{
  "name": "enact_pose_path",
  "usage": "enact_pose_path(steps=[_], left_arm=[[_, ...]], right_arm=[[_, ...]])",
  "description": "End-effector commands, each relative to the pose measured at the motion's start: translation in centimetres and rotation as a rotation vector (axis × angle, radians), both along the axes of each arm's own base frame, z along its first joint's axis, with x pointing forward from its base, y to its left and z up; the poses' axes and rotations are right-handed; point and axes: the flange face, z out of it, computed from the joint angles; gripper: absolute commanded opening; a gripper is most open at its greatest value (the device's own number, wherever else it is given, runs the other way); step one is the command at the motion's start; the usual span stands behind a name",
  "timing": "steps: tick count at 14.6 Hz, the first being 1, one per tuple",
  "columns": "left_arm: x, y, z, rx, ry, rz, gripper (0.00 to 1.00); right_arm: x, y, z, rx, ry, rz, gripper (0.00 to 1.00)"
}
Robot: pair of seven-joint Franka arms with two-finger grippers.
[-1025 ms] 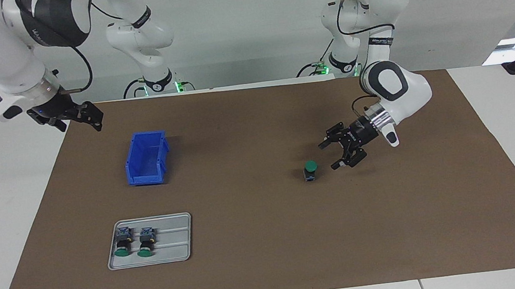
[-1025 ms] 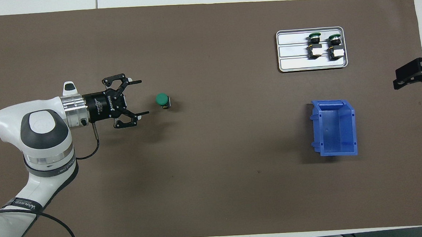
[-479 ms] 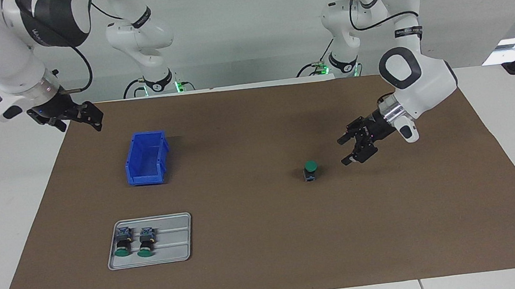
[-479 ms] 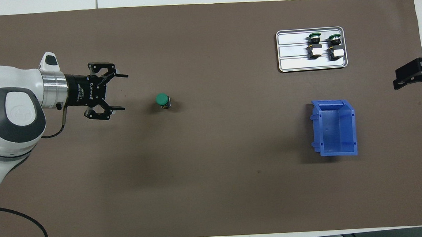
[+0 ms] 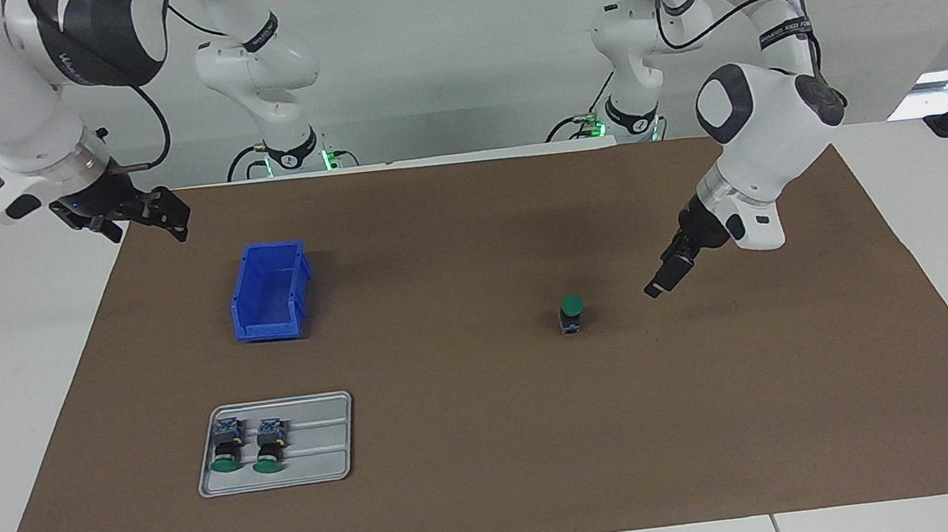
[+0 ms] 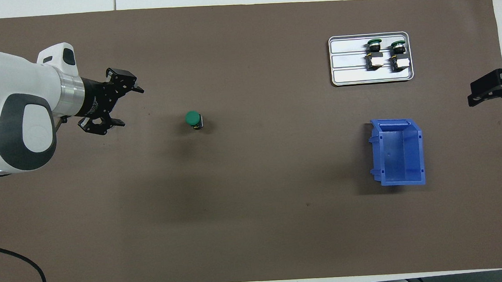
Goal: Place and press button with both arms
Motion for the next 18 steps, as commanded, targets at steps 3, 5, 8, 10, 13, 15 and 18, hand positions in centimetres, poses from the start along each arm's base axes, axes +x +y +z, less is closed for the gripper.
enact_pose_path(steps=[3, 5, 8, 10, 13, 15, 18], left_arm=[[0.0, -3.1, 1.5, 0.122, -0.098, -0.194, 1.00], [-0.6, -4.4, 1.5, 0.138, -0.112, -0.287, 0.97], [-1.6, -6.7, 1.5, 0.138, -0.119, -0.359, 0.72], [-1.8, -6.9, 1.4, 0.159, -0.085, -0.393, 0.53], [-1.3, -9.0, 1.1, 0.207, -0.073, -0.468, 0.43], [-1.8, -10.1, 1.0, 0.216, -0.092, -0.546, 0.41], [-2.1, -10.7, 1.0, 0.242, -0.118, -0.635, 0.29]], right_arm=[[-0.7, -0.1, 0.0, 0.009, 0.003, 0.015, 0.99], [-0.7, -0.1, 0.0, 0.008, 0.003, 0.015, 0.99], [-0.7, -0.1, 0.0, 0.009, 0.003, 0.015, 0.99], [-0.7, -0.1, 0.0, 0.008, 0.003, 0.015, 0.99], [-0.7, -0.1, 0.0, 0.008, 0.003, 0.015, 0.99], [-0.7, -0.1, 0.0, 0.008, 0.003, 0.015, 0.99], [-0.7, -0.1, 0.0, 0.008, 0.003, 0.015, 0.99]])
